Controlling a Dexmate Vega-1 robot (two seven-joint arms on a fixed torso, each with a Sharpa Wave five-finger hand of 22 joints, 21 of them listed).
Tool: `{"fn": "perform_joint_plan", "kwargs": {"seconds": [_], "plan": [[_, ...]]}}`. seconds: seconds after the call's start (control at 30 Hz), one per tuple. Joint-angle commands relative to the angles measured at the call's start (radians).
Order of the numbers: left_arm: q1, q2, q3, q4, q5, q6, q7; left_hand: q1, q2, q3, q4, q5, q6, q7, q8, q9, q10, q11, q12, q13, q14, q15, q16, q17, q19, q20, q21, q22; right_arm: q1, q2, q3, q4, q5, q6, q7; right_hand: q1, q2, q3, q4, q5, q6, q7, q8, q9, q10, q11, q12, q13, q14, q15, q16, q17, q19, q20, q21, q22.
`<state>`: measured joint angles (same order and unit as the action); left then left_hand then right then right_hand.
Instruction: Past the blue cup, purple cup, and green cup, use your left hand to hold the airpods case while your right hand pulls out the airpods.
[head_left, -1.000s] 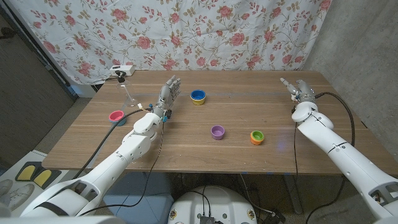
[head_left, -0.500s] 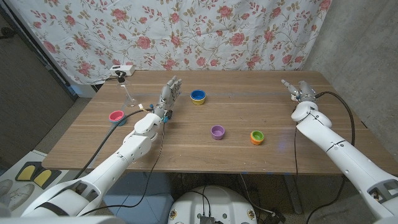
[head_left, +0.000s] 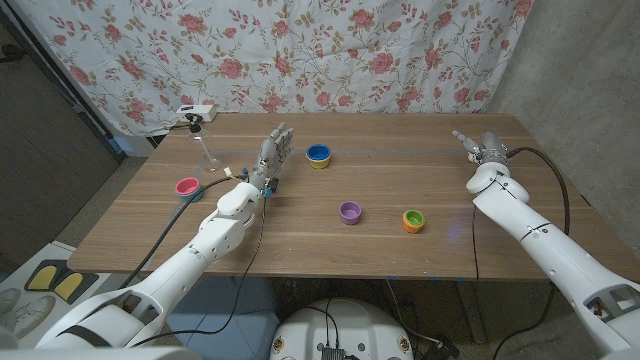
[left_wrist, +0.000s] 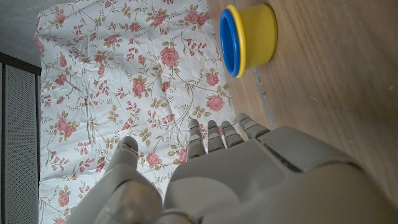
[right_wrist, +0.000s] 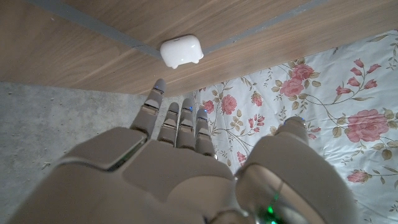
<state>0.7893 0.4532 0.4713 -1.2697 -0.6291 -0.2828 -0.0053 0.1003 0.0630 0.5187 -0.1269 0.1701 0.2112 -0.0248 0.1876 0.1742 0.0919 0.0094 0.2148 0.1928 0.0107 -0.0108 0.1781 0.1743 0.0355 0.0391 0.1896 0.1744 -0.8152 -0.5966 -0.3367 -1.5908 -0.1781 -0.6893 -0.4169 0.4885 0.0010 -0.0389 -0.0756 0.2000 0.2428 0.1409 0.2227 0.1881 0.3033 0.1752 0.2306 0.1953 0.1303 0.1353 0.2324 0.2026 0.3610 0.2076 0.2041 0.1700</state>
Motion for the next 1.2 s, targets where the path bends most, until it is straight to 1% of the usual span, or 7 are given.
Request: {"fn": "perform_joint_plan", "kwargs": {"seconds": [0.03,0.2,0.37,0.43,0.73,0.93,1.2], "plan": [[0.013,0.004,0.001,-0.015,0.001,0.005,0.005,0.0,0.005,0.006,-0.001,0.005,0.014,0.001,0.008,0.004,0.013,-0.002,0.005,0.005,0.008,-0.003,0.006,0.003,0.002,-0.001,0.005,0.002,0.017,0.014,-0.006,0.001,-0.019,-0.056,-0.021,-0.036,-0.011,-0.014,0.008,-0.003,0.041,0.056,0.013,0.003,0.047,0.0,0.015,0.002,0.033,0.001,0.011,0.006,0.028,0.002,0.009,0.004],[0.021,0.002,-0.004,-0.021,-0.009,0.007,0.009,-0.001,0.005,0.006,-0.001,0.005,0.014,0.002,0.007,0.004,0.013,0.001,0.004,0.005,0.008,-0.003,0.006,0.003,0.002,-0.001,0.005,0.002,0.039,-0.001,-0.046,0.007,-0.06,-0.102,-0.017,-0.084,-0.024,-0.037,0.027,0.0,0.081,0.052,0.019,0.003,0.078,0.003,0.015,0.0,0.065,-0.001,0.02,0.011,0.059,0.002,0.013,0.005],[0.025,0.004,-0.004,-0.027,-0.005,0.005,0.013,-0.002,0.004,0.006,0.0,0.005,0.004,-0.003,0.001,0.003,0.011,0.002,0.004,0.005,0.009,-0.003,0.006,0.003,0.002,-0.002,0.005,0.002,0.046,0.0,-0.057,0.01,-0.078,-0.122,-0.018,-0.105,-0.032,-0.048,0.036,0.003,0.084,0.046,0.016,0.003,0.08,0.001,0.012,0.0,0.07,-0.004,0.02,0.012,0.064,0.004,0.012,0.005],[0.024,0.009,-0.002,-0.03,0.002,0.005,0.013,-0.002,0.004,0.006,0.0,0.005,0.004,-0.003,0.001,0.003,0.01,-0.004,0.003,0.005,0.008,-0.002,0.006,0.003,0.002,-0.002,0.005,0.002,0.048,0.002,-0.058,0.011,-0.081,-0.132,-0.018,-0.112,-0.034,-0.051,0.039,0.004,0.086,0.046,0.015,0.003,0.082,0.0,0.012,0.0,0.072,-0.006,0.021,0.013,0.068,0.003,0.012,0.005],[0.03,0.009,-0.006,-0.039,0.005,-0.006,0.015,-0.003,0.004,0.005,0.0,0.005,0.003,-0.003,-0.001,0.003,0.012,-0.003,0.003,0.005,0.009,-0.002,0.006,0.003,0.002,-0.002,0.005,0.002,0.061,-0.001,-0.065,0.008,-0.088,-0.184,0.007,-0.128,-0.038,-0.059,0.046,0.006,0.082,0.049,0.011,0.003,0.082,0.002,0.008,0.0,0.07,-0.001,0.018,0.014,0.069,0.005,0.009,0.005],[0.028,-0.001,-0.01,-0.03,-0.015,-0.017,-0.01,-0.003,0.003,0.005,0.0,0.005,-0.002,-0.007,-0.003,0.003,0.011,-0.002,0.003,0.005,0.009,-0.002,0.006,0.003,0.009,-0.003,0.008,0.002,0.062,-0.004,-0.062,0.005,-0.08,-0.194,0.024,-0.133,-0.039,-0.062,0.048,0.007,0.082,0.053,0.009,0.003,0.081,0.003,0.005,0.0,0.069,0.002,0.017,0.014,0.065,0.005,0.007,0.005],[0.031,0.004,-0.007,-0.045,-0.006,-0.005,0.005,-0.004,0.002,0.005,0.0,0.005,-0.008,-0.007,-0.005,0.004,0.011,0.002,0.002,0.005,0.012,-0.004,0.007,0.003,0.018,-0.008,0.011,0.002,0.063,-0.007,-0.058,0.007,-0.063,-0.202,0.051,-0.14,-0.04,-0.066,0.051,0.009,0.075,0.054,0.003,0.003,0.075,0.006,0.0,0.0,0.063,0.003,0.013,0.014,0.061,0.005,0.003,0.005]]}}
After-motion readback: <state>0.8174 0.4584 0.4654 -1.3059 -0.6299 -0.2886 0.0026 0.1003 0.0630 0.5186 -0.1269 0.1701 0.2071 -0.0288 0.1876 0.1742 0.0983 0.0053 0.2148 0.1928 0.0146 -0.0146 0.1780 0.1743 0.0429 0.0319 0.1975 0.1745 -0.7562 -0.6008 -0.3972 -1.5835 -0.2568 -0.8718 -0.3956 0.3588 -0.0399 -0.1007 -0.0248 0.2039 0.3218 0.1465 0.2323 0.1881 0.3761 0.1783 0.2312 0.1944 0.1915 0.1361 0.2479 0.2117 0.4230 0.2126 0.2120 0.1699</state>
